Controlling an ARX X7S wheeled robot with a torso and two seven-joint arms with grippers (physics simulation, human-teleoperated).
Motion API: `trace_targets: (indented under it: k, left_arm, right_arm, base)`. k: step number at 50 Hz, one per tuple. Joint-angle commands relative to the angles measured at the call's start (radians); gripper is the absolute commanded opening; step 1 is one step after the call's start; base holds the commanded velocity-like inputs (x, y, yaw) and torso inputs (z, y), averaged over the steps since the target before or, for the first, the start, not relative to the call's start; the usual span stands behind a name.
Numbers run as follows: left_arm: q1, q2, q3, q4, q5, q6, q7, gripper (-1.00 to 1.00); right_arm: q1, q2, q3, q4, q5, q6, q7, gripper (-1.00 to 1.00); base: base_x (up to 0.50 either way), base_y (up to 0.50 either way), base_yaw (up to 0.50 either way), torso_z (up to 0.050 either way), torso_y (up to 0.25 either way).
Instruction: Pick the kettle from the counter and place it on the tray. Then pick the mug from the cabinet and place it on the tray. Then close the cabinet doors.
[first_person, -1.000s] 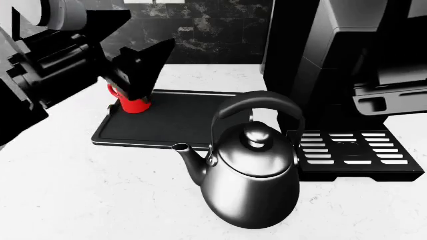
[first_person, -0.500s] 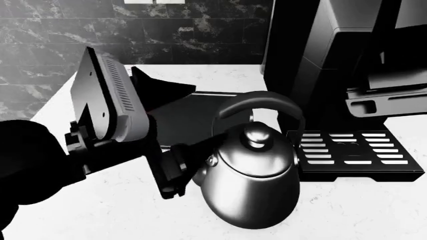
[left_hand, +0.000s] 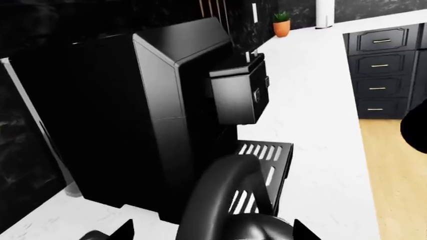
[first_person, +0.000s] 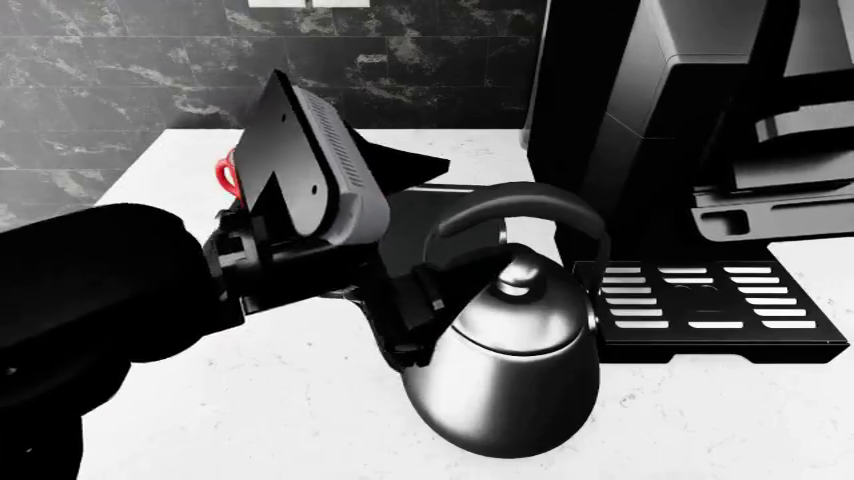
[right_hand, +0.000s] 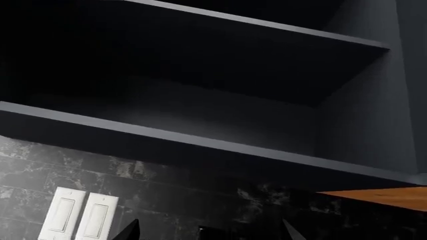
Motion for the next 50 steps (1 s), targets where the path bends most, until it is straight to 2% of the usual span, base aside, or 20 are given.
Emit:
trace_targets:
  k: [1,16,29,30,50]
  left_arm:
    - [-0.035,0.058,0.073,-0.069,0.060,0.023,0.012,1.00]
    - [-0.047,0.126,0.151,-0.169,0.131,0.066,0.021,1.00]
    - [-0.037,0.158,0.201,-0.164,0.142,0.073,0.017,1.00]
    - [-0.036,0.158,0.204,-0.160,0.149,0.078,0.012,-1.00]
    - [-0.042,0.145,0.172,-0.177,0.148,0.099,-0.012,-1.00]
  right_arm:
    - [-0.026,-0.018,0.052,0.001,0.012,0.037,-0.008,1.00]
    - [-0.057,-0.047,0.103,0.004,0.017,0.078,-0.018,1.00]
    - [-0.094,-0.068,0.162,0.005,0.005,0.118,-0.052,1.00]
    - [-0.099,-0.070,0.168,0.005,0.004,0.120,-0.054,1.00]
    - [-0.118,-0.107,0.216,0.008,0.011,0.172,-0.056,1.00]
  base:
    - [0.00,0.00,0.00,0.000,0.000]
    - [0.00,0.00,0.00,0.000,0.000]
    - [0.00,0.00,0.00,0.000,0.000]
    - [0.00,0.00,0.00,0.000,0.000]
    - [0.00,0.00,0.00,0.000,0.000]
